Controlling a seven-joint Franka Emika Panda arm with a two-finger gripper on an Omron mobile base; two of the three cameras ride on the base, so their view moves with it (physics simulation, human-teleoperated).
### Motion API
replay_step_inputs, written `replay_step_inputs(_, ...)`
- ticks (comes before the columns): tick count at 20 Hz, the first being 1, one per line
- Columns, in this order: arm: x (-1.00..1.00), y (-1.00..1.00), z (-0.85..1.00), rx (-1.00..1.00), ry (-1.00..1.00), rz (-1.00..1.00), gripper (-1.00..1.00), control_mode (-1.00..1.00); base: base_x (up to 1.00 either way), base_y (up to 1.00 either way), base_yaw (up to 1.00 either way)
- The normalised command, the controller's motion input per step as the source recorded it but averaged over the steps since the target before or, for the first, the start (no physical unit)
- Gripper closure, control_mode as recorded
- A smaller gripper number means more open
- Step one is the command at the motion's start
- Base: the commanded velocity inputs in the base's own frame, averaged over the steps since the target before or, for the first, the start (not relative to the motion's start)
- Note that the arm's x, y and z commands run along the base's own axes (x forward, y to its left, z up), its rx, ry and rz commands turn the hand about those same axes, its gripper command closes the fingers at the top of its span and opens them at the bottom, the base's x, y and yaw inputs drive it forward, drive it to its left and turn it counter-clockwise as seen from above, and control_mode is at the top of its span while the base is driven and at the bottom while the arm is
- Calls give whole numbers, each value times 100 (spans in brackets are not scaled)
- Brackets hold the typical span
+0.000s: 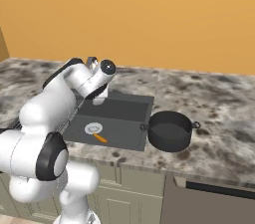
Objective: Dump the carrot from the pot into the sink. Then turn on the water and wash the carrot. Then turn off the water and put the carrot back in the pot.
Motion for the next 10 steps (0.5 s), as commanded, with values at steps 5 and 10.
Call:
replay_step_inputs(5, 56, 0, -9, 7, 0, -5, -100, -100, 0, 0, 0)
replay_step_inputs(10, 46, 0, -11, 19, 0, -1, -100, -100, 0, 0, 0)
